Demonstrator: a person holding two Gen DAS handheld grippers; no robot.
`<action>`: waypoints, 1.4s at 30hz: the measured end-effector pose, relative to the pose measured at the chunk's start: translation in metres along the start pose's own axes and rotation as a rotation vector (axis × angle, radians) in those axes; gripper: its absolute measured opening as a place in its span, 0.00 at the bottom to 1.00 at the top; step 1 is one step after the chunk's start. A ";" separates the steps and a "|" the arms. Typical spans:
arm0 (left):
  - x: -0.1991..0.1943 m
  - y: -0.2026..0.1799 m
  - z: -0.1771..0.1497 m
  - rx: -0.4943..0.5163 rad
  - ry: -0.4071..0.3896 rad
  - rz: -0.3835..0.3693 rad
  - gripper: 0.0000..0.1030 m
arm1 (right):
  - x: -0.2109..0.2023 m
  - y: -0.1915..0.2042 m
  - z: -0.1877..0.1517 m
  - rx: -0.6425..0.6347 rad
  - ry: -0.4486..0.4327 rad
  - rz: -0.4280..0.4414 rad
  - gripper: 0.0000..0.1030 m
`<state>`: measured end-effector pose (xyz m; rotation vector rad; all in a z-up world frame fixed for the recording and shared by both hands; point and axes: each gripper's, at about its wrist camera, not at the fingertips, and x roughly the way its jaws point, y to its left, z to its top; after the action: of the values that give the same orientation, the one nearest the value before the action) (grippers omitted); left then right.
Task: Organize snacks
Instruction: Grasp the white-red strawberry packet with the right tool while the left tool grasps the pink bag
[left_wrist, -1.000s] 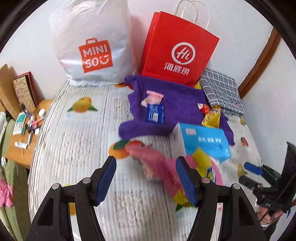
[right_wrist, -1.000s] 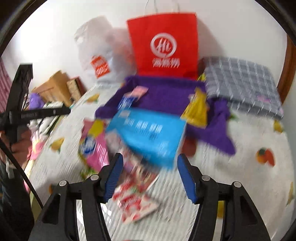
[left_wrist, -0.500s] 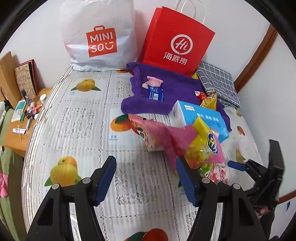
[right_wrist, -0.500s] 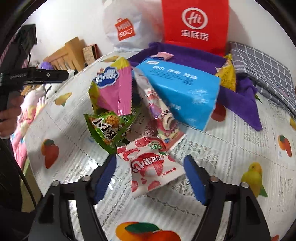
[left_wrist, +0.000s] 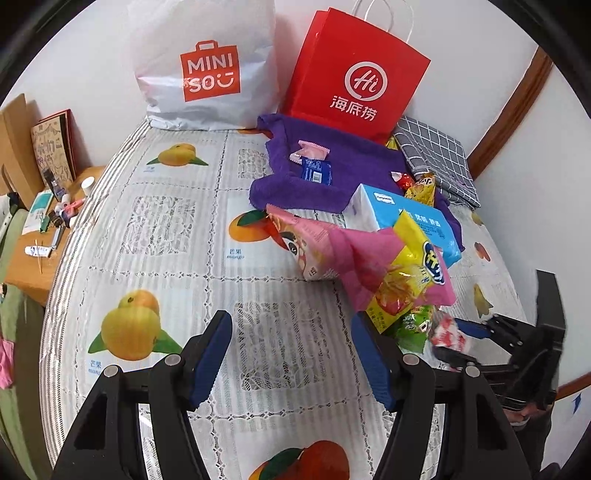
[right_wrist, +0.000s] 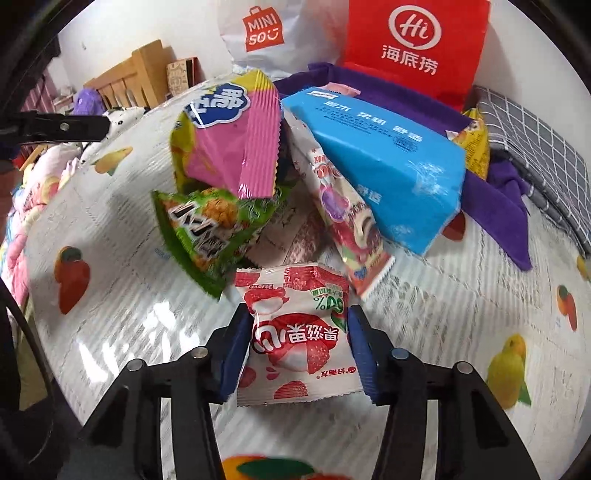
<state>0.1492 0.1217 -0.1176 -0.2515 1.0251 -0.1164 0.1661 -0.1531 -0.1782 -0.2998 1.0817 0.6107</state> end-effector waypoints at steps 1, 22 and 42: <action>0.002 0.001 -0.001 -0.005 0.002 -0.003 0.63 | -0.004 -0.002 -0.003 0.013 -0.012 0.005 0.49; 0.050 0.010 0.054 -0.190 -0.039 -0.083 0.63 | -0.022 -0.093 -0.030 0.373 -0.184 -0.145 0.49; 0.097 -0.016 0.047 -0.085 0.112 -0.117 0.45 | -0.008 -0.094 -0.032 0.362 -0.153 -0.180 0.51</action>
<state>0.2398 0.0932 -0.1702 -0.3860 1.1276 -0.1949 0.1967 -0.2467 -0.1913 -0.0336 0.9835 0.2649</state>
